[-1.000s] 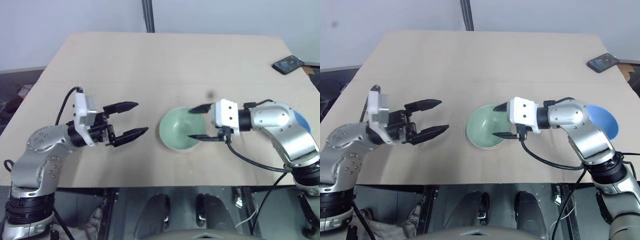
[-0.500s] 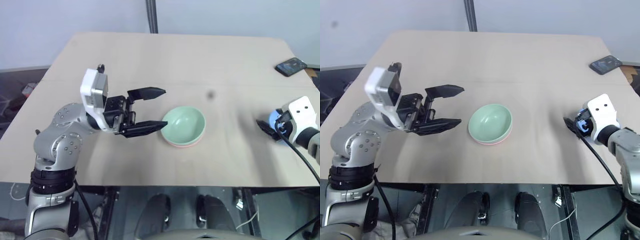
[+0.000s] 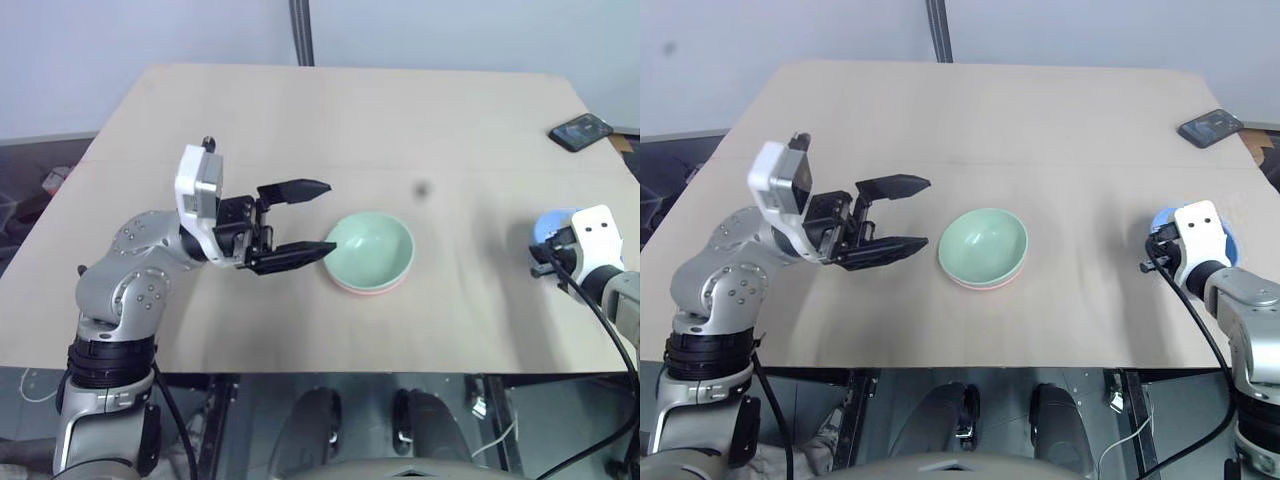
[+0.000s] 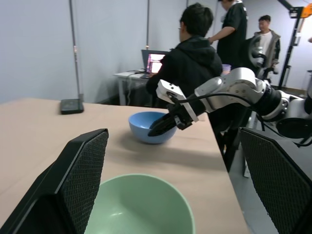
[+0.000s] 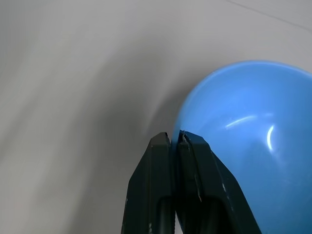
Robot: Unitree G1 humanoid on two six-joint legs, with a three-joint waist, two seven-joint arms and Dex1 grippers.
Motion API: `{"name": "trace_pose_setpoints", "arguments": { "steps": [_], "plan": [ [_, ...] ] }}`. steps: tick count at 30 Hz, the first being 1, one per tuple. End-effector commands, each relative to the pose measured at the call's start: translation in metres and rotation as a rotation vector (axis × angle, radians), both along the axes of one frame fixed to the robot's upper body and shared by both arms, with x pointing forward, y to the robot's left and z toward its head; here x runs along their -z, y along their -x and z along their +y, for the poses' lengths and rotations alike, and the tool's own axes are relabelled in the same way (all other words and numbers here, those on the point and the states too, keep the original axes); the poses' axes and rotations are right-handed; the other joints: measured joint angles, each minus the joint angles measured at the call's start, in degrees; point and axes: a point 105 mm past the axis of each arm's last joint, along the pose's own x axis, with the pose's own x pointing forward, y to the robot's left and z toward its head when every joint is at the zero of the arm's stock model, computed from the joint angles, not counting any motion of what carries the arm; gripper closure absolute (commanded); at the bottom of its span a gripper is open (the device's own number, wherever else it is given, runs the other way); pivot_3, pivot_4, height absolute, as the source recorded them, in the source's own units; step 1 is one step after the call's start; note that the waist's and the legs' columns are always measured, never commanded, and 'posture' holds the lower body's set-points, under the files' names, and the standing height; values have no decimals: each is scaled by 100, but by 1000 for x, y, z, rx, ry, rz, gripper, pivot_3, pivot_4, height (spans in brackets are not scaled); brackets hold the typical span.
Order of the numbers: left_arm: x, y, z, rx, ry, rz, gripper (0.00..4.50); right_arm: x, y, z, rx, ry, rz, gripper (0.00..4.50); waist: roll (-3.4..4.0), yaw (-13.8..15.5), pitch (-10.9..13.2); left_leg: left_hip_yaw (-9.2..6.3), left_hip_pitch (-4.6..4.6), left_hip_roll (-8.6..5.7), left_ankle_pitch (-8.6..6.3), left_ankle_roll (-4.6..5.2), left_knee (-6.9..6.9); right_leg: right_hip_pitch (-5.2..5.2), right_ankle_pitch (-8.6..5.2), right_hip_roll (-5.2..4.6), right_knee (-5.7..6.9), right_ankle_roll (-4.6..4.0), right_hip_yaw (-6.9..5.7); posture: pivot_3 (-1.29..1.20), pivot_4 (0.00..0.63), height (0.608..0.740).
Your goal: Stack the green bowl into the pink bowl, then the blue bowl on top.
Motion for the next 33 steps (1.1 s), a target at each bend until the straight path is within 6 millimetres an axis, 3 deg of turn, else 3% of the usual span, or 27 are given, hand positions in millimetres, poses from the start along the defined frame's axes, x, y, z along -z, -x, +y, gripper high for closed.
{"name": "trace_pose_setpoints", "arguments": {
  "steps": [1, 3, 6, 9, 13, 17, 21, 26, 30, 33],
  "plan": [
    [-7, -1, 5, -63, 8, -56, 0, -39, -7, 31, -187, 23, -179, 4486, 0, -5, 0, 0, 0, 0, 0, 0, 0, 0, 0, 0, 0, 0, 0, 0, 150, 740],
    [0, -10, 14, -128, 6, -45, 0, -60, 1, 73, -430, -28, -272, 4486, 1, -25, 1, 1, 2, 0, 0, 0, 0, 0, 0, 1, 0, 0, 2, 0, 150, 740],
    [15, -17, 28, -198, -21, -24, 0, -86, 31, 137, -814, -139, -353, 4486, 2, -63, 1, 2, 4, 12, 0, -1, -4, -2, 0, 12, -3, 0, 4, 0, 150, 740],
    [21, -19, 35, -232, -36, -21, 0, -96, 54, 175, -1086, -173, -368, 4486, -2, -41, 2, -2, 0, 25, 0, -2, -3, -1, 0, 22, -10, -1, -3, 0, 150, 740],
    [23, -18, 36, -242, -44, -27, 0, -86, 59, 199, -1263, -139, -305, 4486, -6, 23, 1, -13, -6, 10, -2, 2, 2, 3, 1, 8, -17, -1, -11, 0, 150, 740],
    [21, -13, 35, -251, -45, -33, 0, -59, 42, 203, -1284, -50, -188, 4486, -8, 4, 0, -15, -6, -2, -3, 4, 2, 3, 1, -3, -15, -2, -11, 0, 150, 740],
    [20, -7, 35, -266, -47, -33, 0, -55, 33, 198, -1248, -40, -172, 3255, -7, -3, 1, -14, -8, -1, -3, 2, 1, 1, 1, -2, -14, -2, -11, 0, 150, 740],
    [21, -6, 37, -316, -63, -46, 0, -81, 34, 188, -1189, -120, -280, 968, -7, 5, 0, -14, -8, 0, -2, 2, 1, 2, 1, -3, -14, -2, -12, 0, 150, 740],
    [22, -11, 41, -396, -69, -54, 0, -94, 35, 163, -1074, -204, -323, 968, -8, 20, 0, -18, -8, -1, -3, 2, 1, 3, 2, -6, -14, -1, -15, 0, 150, 740],
    [25, -5, 39, -392, -73, -42, 0, -84, 23, 128, -913, -175, -292, 968, -8, 23, 0, -19, -8, -3, -4, 2, 0, 5, 2, -9, -16, -2, -16, 0, 150, 740]
  ]
}}
